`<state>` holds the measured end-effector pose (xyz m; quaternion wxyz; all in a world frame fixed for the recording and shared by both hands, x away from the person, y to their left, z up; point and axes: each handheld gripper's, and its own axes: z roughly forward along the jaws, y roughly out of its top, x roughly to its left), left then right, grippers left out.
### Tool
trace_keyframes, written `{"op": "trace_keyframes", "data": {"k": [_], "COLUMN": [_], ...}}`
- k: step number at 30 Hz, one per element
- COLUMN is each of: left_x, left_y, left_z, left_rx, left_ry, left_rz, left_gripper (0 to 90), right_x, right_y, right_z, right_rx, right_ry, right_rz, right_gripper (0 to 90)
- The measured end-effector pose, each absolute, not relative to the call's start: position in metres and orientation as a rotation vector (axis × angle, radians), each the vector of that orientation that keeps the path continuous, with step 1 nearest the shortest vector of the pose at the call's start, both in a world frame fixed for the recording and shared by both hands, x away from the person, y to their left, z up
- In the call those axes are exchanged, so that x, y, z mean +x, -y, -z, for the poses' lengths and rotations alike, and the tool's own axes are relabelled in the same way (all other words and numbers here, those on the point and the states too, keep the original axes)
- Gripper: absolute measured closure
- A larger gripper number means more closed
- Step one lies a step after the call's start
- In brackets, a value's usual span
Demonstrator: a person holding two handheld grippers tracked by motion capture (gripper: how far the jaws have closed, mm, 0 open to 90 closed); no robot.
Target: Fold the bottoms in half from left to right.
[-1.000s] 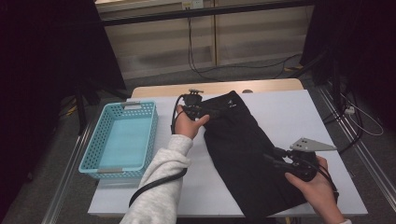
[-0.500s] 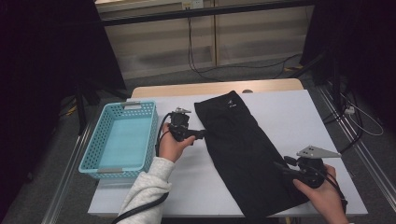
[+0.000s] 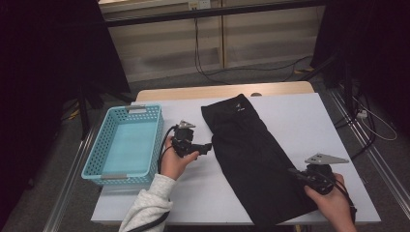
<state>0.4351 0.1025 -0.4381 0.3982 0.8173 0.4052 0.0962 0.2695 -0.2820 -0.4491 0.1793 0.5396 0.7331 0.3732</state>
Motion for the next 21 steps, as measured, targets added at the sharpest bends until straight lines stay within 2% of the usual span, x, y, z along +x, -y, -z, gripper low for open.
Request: {"op": "trace_keyframes", "data": {"k": [7,15,17,19,21], "left_x": [0.427,0.423,0.424,0.424,0.424], "left_y": [-0.107,-0.112,-0.113,-0.115,-0.114], "left_z": [0.439,0.448,0.451,0.452,0.454], "left_rx": [2.051,2.063,2.078,2.083,2.075], "left_ry": [-1.005,-0.989,-0.998,-0.994,-1.003], "left_rz": [-0.247,-0.236,-0.232,-0.229,-0.242], "left_gripper": [12.4,12.4,12.4,12.4,12.3], "right_x": [0.262,0.263,0.265,0.266,0.267], "right_y": [0.302,0.304,0.301,0.300,0.298], "right_z": [0.450,0.456,0.458,0.457,0.453], "right_rx": [1.575,1.570,1.553,1.540,1.505], "right_ry": [-2.034,-2.041,-2.053,-2.053,-2.048], "right_rz": [-1.038,-0.992,-0.963,-0.968,-0.973], "right_gripper": [90.0,89.5,86.9,78.4,76.1]}}
